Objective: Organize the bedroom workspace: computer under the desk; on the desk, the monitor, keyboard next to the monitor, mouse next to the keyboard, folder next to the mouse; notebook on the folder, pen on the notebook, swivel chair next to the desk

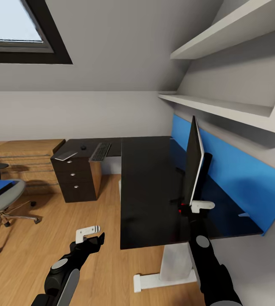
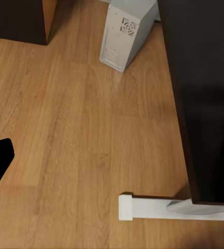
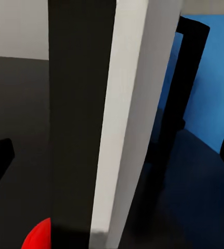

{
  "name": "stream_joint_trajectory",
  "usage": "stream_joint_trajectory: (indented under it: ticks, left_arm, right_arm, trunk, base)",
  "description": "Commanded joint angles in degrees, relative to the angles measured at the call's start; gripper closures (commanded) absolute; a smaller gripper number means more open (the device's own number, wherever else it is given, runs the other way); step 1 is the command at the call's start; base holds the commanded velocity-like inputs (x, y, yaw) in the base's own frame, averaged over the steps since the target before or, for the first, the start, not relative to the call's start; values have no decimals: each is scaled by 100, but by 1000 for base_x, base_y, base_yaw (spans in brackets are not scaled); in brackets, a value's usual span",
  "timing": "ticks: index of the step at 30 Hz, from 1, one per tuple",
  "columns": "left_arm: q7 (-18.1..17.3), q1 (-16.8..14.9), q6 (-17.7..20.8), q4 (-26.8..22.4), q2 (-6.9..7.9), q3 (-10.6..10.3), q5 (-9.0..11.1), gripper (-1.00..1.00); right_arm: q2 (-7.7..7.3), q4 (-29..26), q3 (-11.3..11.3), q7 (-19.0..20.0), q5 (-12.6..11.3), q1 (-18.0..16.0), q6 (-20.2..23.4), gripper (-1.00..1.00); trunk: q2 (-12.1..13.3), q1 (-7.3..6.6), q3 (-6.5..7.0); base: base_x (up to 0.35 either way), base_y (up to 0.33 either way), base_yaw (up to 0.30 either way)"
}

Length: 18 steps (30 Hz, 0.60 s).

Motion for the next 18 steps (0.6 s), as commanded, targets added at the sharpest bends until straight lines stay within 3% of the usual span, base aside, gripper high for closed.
stream_joint_trajectory:
  ticks: [1,12,18]
  left_arm:
    - [51,-4,18,-7,1,-6,64,-100]
    - [50,-4,18,-7,0,-1,69,-100]
    - [61,-4,18,-7,0,-1,69,-100]
  right_arm:
    - [6,3,-12,-26,58,-4,-34,-100]
    - [6,5,-37,-122,74,-4,-64,-100]
    - [6,44,-42,-214,68,-4,-56,-100]
  trunk:
    - [-4,0,-6]
    - [-4,0,-6]
    - [-4,0,-6]
  base:
    - [28,0,0]
    - [110,-2,0]
    - [4,-224,0]
